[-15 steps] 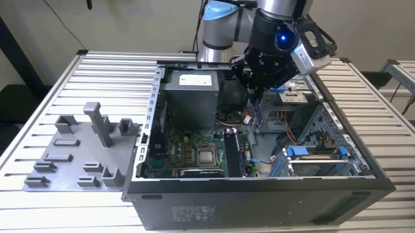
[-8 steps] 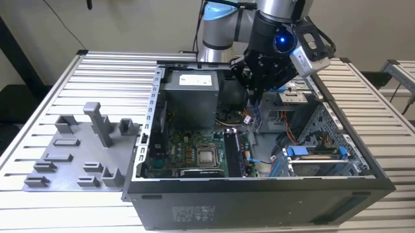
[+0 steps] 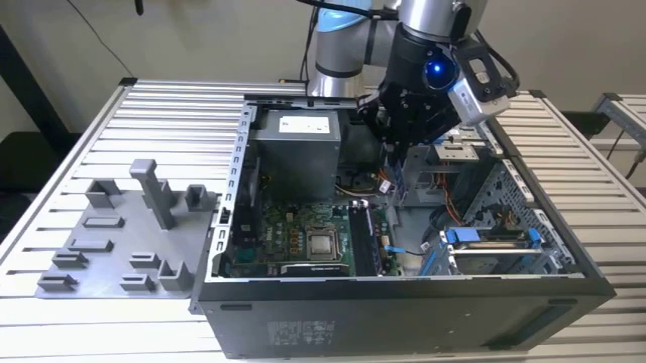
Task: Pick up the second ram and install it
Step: 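Insert the second ram into the second slot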
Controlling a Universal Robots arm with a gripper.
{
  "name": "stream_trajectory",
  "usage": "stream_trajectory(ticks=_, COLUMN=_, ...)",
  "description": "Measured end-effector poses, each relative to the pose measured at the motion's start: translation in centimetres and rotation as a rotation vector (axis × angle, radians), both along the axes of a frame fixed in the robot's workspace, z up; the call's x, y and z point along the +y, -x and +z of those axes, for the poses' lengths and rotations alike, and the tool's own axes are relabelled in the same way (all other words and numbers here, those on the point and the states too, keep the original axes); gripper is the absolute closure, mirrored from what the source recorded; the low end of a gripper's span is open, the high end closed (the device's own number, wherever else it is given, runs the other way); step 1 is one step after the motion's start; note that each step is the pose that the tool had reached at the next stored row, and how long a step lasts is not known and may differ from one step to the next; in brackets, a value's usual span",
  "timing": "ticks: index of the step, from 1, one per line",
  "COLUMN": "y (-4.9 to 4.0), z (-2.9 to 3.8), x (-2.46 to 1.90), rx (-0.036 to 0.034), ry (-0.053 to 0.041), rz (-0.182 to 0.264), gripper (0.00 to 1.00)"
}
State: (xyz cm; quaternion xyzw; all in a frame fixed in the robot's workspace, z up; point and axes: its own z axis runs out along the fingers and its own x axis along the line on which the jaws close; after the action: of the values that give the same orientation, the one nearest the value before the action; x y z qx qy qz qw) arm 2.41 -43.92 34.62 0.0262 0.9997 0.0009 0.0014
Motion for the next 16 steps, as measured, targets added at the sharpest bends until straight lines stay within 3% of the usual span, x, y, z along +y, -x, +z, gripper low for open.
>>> stream_trajectory(ticks=2, y=0.00, z=-0.27, x=0.00, rx=0.0000, ry=0.0007, rz=-0.002, gripper=0.86)
stream_trajectory(ticks=5, y=0.00, z=-0.62, x=0.03, rx=0.0000, ry=0.0130, rz=-0.003, gripper=0.86)
stream_trajectory(ticks=16, y=0.03, z=-2.39, x=0.12, rx=0.0000, ry=0.0150, rz=-0.003, gripper=0.86)
